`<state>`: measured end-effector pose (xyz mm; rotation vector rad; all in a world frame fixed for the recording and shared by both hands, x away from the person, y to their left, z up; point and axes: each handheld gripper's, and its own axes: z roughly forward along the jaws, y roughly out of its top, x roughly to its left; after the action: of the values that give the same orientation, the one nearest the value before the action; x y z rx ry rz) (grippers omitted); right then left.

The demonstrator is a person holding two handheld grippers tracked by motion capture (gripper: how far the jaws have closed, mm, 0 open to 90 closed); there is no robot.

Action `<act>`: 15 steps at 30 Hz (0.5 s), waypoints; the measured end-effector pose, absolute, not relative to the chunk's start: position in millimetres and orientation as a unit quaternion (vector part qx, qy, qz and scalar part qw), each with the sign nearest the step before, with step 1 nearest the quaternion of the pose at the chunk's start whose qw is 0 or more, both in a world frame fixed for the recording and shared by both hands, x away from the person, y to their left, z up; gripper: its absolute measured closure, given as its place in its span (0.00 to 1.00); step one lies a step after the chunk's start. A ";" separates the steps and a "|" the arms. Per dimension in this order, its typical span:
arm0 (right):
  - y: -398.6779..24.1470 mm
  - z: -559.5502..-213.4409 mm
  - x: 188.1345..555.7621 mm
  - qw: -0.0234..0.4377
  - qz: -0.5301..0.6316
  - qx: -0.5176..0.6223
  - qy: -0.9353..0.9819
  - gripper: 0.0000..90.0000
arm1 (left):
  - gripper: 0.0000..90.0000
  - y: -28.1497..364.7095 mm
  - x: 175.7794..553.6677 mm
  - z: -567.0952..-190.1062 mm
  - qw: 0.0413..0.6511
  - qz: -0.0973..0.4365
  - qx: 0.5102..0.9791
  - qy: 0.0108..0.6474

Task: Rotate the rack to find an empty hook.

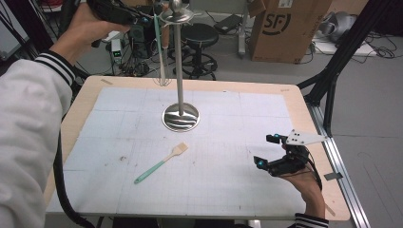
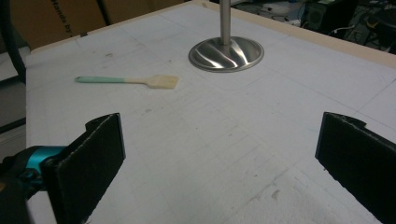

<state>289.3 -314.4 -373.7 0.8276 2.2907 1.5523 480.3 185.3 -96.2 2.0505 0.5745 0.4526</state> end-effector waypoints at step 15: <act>-315.3 -369.4 285.3 0.130 0.541 0.280 0.782 0.00 | 1.00 182.4 443.7 -87.8 0.448 0.175 0.849 0.220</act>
<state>285.3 -315.3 -369.4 0.8147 2.2730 1.5724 443.7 182.4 -87.8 2.1001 0.5435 0.4325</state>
